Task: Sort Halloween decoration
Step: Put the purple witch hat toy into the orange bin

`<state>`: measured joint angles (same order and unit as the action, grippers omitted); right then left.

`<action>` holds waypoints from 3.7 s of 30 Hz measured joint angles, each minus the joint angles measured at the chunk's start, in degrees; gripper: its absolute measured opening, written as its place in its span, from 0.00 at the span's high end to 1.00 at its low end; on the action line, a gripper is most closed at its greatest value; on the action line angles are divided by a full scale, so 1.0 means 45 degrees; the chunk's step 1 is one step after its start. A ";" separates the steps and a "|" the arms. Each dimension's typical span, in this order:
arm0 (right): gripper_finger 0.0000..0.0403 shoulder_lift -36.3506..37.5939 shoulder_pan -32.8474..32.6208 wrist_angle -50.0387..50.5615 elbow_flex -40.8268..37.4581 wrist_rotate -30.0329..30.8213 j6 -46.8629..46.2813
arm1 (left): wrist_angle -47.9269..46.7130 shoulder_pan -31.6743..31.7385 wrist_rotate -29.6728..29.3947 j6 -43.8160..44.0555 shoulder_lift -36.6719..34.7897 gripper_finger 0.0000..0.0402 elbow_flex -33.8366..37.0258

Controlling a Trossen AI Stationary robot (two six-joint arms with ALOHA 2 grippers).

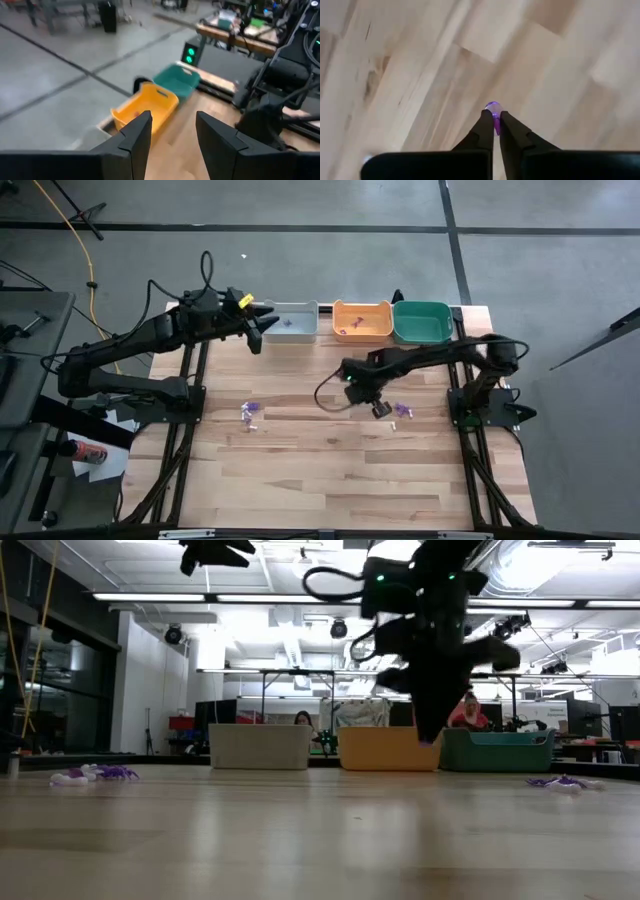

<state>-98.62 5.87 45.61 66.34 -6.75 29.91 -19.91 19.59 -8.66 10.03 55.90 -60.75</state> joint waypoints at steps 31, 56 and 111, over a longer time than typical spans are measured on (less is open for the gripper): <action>1.00 0.5296 0.6343 -0.7583 -0.2044 0.1565 -0.6803 | 0.2431 0.0726 0.0508 -0.0189 0.0419 0.64 -0.0005; 1.00 -0.3364 0.8271 -0.1280 0.3542 0.1590 -1.1040 | 0.2408 0.0723 0.0503 -0.0479 0.0419 0.64 0.0000; 0.64 0.8117 0.1682 -0.8133 -0.5798 0.0419 -1.1732 | 0.4509 -0.1718 0.2456 0.0185 0.4131 0.64 0.0015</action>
<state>-62.09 13.44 9.01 40.25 -4.86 -22.89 0.38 11.86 2.40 10.86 74.49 -60.69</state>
